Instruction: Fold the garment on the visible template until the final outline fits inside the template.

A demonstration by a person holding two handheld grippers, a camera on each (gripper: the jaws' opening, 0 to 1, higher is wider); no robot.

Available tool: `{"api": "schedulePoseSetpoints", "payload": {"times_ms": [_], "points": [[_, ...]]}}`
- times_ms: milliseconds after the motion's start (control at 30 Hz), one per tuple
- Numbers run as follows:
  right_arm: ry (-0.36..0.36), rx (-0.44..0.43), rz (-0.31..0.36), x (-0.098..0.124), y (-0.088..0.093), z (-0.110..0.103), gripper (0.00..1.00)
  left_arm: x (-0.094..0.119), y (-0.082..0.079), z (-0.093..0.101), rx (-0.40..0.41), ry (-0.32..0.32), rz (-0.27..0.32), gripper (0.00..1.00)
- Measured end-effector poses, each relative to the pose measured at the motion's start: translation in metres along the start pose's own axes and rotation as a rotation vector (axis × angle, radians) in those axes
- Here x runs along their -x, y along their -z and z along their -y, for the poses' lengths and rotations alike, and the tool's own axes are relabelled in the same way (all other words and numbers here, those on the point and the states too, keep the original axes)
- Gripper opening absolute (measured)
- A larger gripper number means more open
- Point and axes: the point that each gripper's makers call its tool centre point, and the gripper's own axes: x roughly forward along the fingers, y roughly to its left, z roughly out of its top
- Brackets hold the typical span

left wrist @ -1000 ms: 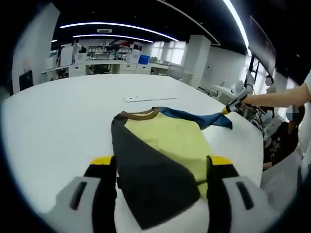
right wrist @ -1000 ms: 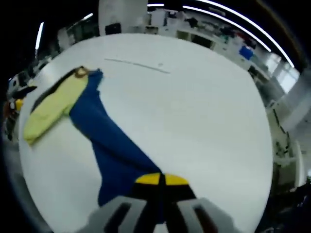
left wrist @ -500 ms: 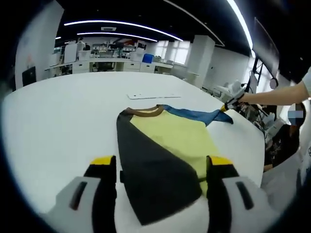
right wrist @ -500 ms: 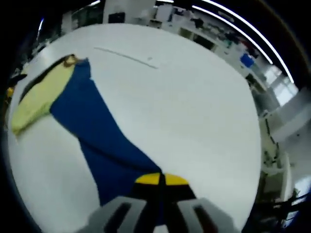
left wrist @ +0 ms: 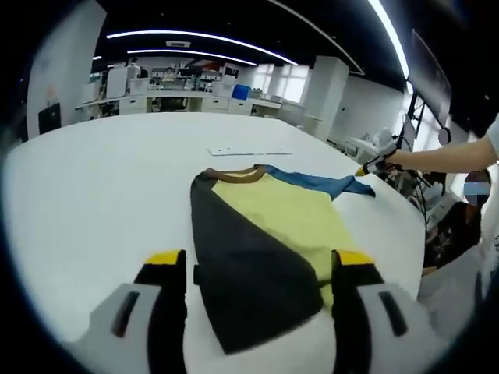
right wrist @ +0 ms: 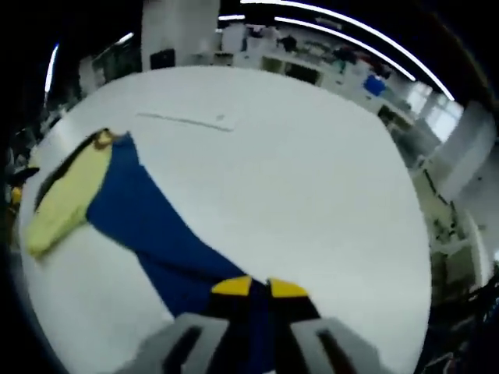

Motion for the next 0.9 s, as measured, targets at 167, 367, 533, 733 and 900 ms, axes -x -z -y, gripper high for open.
{"api": "schedulePoseSetpoints", "payload": {"times_ms": [167, 367, 533, 733, 900], "points": [[0.019, -0.048, 0.044, 0.027, 0.019, -0.005, 0.26, 0.000, -0.002, -0.003, -0.013, -0.005, 0.001, 0.73], [0.081, -0.147, -0.005, 0.039, 0.060, 0.007, 0.26, -0.005, -0.004, 0.007, -0.011, 0.018, -0.005, 0.73], [0.088, -0.191, -0.022, 0.043, 0.079, 0.001, 0.20, -0.011, -0.008, 0.015, -0.018, 0.037, 0.002, 0.73], [0.099, -0.256, -0.029, 0.032, 0.084, 0.004, 0.19, -0.007, -0.011, 0.018, -0.016, 0.044, 0.012, 0.72], [0.107, -0.264, -0.032, 0.033, 0.088, -0.003, 0.17, 0.000, -0.012, 0.009, -0.008, 0.019, 0.023, 0.72]]}}
